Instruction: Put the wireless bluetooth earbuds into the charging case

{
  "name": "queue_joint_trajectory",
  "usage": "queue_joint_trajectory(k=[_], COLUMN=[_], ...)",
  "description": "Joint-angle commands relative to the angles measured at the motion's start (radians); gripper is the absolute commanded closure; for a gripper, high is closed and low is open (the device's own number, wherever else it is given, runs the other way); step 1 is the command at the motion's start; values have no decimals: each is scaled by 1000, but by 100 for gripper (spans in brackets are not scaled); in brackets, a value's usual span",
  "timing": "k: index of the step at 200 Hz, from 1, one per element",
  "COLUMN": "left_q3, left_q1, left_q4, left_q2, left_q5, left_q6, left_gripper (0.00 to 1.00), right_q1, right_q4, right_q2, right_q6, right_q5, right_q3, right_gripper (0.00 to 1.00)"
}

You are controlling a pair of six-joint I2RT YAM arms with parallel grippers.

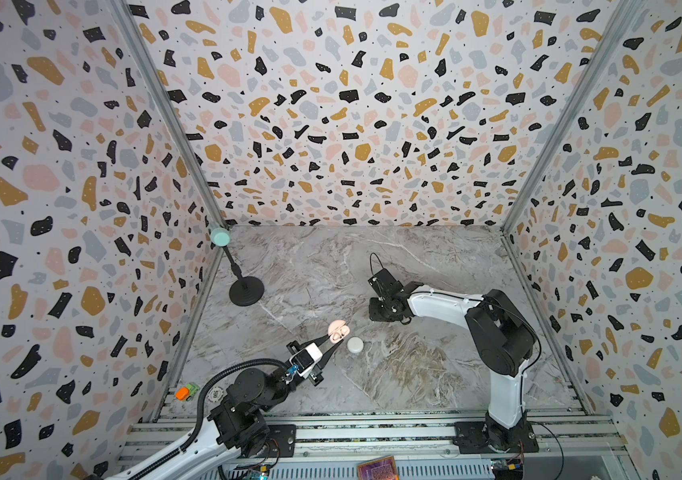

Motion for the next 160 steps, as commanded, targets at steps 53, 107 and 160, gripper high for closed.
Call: queue_joint_trajectory(k=[53,107,160], left_q3=[-10,-11,-11], left_q1=[5,5,5], left_q4=[57,57,57], left_q2=[-3,-1,2], left_q5=[0,-2,-3], left_q6=[-3,-3,-4], left_gripper=[100,100,100], right_q1=[-15,-26,-44], right_q4=[23,76,135], right_q2=[-37,-78,-114], right_q6=[6,19,35], right_q5=[-30,-49,-75], right_q3=[-41,-122,-189], right_gripper=[87,87,87])
